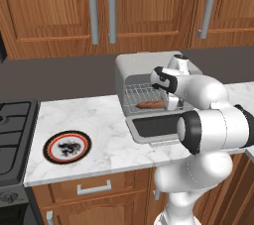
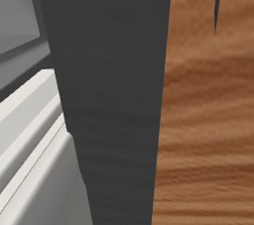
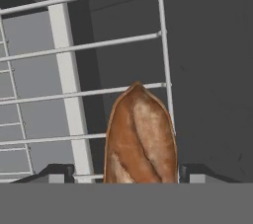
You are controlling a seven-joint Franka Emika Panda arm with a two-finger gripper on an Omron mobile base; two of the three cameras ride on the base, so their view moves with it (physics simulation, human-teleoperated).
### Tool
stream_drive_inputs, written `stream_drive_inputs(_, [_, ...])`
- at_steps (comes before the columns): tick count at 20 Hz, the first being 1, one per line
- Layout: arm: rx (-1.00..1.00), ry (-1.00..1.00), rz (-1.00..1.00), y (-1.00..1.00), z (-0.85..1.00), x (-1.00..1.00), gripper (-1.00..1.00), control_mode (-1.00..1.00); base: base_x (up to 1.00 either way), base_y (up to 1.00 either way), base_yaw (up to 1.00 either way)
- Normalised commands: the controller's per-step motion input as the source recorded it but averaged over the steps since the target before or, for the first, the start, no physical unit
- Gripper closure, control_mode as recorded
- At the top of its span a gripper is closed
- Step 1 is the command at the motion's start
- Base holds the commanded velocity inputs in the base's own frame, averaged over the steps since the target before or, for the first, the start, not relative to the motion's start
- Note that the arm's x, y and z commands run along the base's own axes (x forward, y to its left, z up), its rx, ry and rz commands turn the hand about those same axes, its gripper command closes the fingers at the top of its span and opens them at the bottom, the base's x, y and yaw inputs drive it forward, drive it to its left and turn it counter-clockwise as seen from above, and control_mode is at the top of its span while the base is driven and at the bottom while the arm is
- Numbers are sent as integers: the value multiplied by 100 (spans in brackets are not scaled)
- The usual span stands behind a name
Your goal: Pull the toaster oven rack outwards. Pick up the baguette from the plate and place it on the toaster oven rack. Close the toaster oven door fully and set the temperature to the lowest setting.
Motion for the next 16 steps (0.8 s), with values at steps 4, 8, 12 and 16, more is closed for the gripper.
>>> stream_drive_inputs(4, [0,0,0,0,0,0,-100,-100,0,0,0])
stream_drive_inputs(8, [0,0,0,0,0,0,-100,-100,0,0,0])
stream_drive_inputs(12, [0,0,0,0,2,-7,-100,-100,0,0,0])
stream_drive_inputs(16, [0,0,0,-4,23,-48,-100,-100,0,0,0])
